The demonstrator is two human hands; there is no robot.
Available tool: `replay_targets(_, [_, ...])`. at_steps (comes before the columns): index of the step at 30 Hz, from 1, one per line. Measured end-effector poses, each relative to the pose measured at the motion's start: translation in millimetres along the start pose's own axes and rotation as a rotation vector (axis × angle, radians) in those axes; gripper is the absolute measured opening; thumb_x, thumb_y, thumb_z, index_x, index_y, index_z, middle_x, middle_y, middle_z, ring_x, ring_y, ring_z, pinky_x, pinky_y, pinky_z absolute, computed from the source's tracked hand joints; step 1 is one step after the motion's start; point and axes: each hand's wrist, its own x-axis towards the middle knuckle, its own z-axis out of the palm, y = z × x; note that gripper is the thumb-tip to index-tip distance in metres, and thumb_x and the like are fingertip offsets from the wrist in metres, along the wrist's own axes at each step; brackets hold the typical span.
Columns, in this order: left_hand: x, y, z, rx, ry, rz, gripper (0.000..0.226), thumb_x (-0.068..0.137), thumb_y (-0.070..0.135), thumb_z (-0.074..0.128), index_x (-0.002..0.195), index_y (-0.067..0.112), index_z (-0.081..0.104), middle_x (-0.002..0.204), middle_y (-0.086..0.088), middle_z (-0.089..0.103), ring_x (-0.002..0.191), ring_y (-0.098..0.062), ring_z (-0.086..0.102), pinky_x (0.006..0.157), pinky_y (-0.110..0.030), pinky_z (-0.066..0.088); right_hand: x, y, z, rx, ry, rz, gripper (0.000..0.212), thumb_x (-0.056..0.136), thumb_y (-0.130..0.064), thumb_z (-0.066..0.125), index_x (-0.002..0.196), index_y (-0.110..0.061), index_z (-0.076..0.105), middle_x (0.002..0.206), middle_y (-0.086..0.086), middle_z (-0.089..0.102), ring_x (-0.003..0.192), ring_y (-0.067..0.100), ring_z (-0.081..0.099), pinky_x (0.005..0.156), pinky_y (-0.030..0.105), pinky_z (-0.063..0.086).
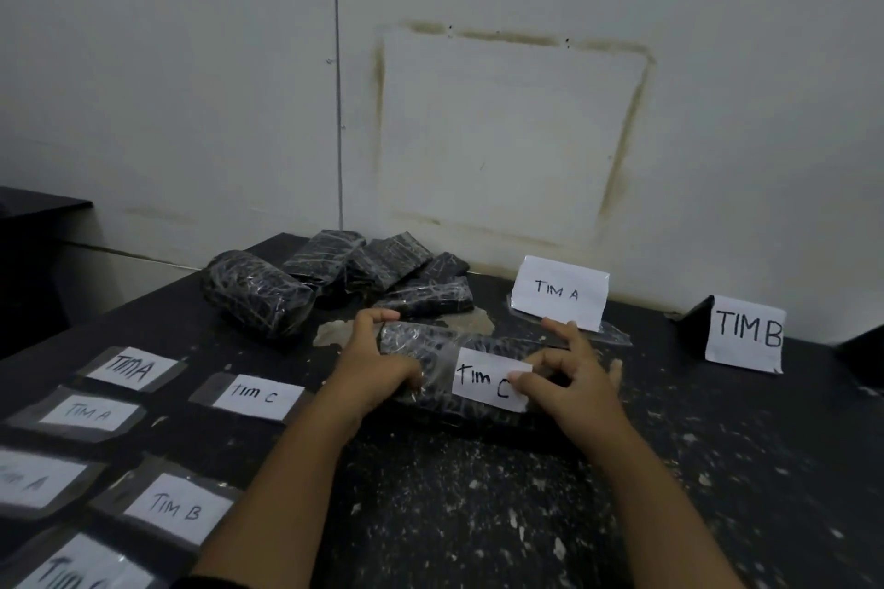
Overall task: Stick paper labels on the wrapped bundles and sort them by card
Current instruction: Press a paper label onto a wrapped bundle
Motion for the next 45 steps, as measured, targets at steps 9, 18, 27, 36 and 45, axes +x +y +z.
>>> replay_targets(9, [-1.2, -3.4, 9.6, 0.014, 0.108, 0.032, 0.071, 0.05, 0.051, 0.087, 0.103, 0.038, 0.042, 0.129, -0.003, 0.049, 0.112, -0.026, 0.054, 0.093, -0.045, 0.05, -5.9, -12.1, 3.9, -0.111, 0.098, -0.014, 0.023, 0.075, -0.032, 0.072, 0.068, -0.039, 0.051, 0.136, -0.013, 0.047, 0.141, 0.005, 0.016, 0.114, 0.045, -0.018])
replay_targets(18, [-0.6, -9.0, 13.5, 0.109, 0.145, 0.071, 0.083, 0.047, 0.037, 0.092, 0.109, 0.031, 0.038, 0.118, -0.001, 0.053, 0.106, -0.022, 0.056, 0.093, -0.045, 0.05, -5.7, -8.4, 6.2, -0.244, 0.112, -0.049, 0.018, 0.076, -0.036, 0.07, 0.066, -0.036, 0.054, 0.14, -0.014, 0.04, 0.14, 0.006, 0.016, 0.114, 0.045, -0.014])
replay_targets(27, [0.4, -12.0, 12.6, 0.136, 0.141, 0.083, 0.081, 0.051, 0.031, 0.092, 0.112, 0.029, 0.038, 0.114, 0.001, 0.052, 0.099, -0.018, 0.054, 0.082, -0.035, 0.05, -5.3, -5.3, 10.0, -0.316, 0.144, -0.092, 0.017, 0.076, -0.04, 0.068, 0.069, -0.037, 0.053, 0.136, -0.011, 0.042, 0.137, 0.009, 0.024, 0.116, 0.044, -0.011])
replay_targets(36, [2.5, -14.7, 12.3, 0.153, 0.145, 0.064, 0.081, 0.052, 0.034, 0.091, 0.112, 0.029, 0.038, 0.119, -0.002, 0.054, 0.103, -0.022, 0.056, 0.091, -0.043, 0.05, -5.5, -1.7, 12.6, -0.352, 0.275, -0.093, 0.041, 0.067, -0.047, 0.073, 0.097, -0.031, 0.05, 0.119, -0.01, 0.045, 0.122, 0.013, 0.039, 0.115, 0.051, 0.01])
replay_targets(45, [1.7, -14.8, 15.7, 0.18, 0.165, 0.069, 0.074, 0.058, 0.03, 0.089, 0.111, 0.03, 0.036, 0.115, -0.002, 0.055, 0.1, -0.023, 0.057, 0.092, -0.044, 0.05, -5.3, 1.0, 0.4, -0.243, 0.138, 0.283, 0.081, 0.066, -0.06, 0.07, 0.133, -0.036, 0.031, 0.143, 0.009, 0.031, 0.128, 0.03, 0.037, 0.107, 0.048, 0.025])
